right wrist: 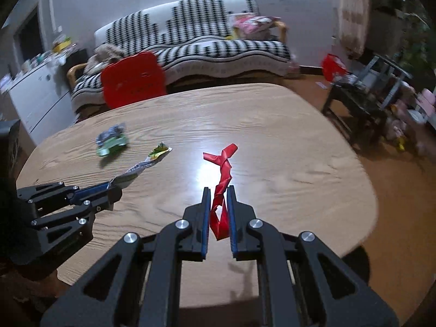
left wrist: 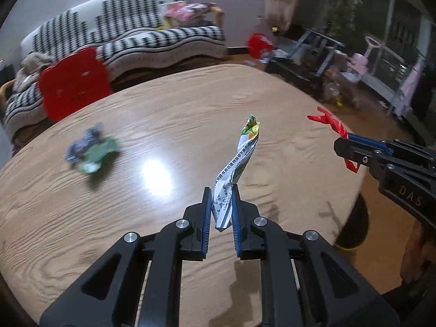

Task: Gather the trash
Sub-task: 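Carry ribbon and foil strip to the black bin and open both tools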

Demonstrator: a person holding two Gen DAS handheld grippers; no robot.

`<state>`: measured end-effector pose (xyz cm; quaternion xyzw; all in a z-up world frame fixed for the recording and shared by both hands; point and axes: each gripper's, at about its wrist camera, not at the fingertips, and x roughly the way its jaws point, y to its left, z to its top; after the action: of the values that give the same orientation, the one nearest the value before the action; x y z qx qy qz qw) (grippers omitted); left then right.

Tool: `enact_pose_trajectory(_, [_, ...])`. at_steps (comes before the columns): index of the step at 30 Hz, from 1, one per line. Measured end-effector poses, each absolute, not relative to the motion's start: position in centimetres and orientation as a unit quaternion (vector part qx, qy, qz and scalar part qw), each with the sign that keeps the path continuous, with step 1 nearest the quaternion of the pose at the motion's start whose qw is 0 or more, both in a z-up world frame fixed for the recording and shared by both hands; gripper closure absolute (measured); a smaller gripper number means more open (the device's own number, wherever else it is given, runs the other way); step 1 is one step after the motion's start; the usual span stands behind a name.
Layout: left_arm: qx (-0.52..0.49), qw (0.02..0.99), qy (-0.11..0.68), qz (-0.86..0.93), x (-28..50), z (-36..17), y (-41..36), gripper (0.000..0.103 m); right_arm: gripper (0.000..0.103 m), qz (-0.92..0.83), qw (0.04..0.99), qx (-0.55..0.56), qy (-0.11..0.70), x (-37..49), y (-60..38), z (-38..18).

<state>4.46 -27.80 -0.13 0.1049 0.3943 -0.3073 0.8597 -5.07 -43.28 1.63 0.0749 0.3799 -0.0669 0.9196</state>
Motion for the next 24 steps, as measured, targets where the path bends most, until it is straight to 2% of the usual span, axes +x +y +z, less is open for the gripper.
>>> enact_pose_trajectory(15, [0.165, 0.777, 0.388, -0.467, -5.4, -4.2, -44.0, 0.09, 0.09, -0.201, 0.885, 0.164, 0.387, -18.3, -60.1, -2.3])
enact_pose_trajectory(24, [0.198, 0.744, 0.406, -0.492, -7.8, -7.5, -49.6, 0.09, 0.09, -0.229, 0.86, 0.214, 0.402, -23.3, -65.6, -5.3])
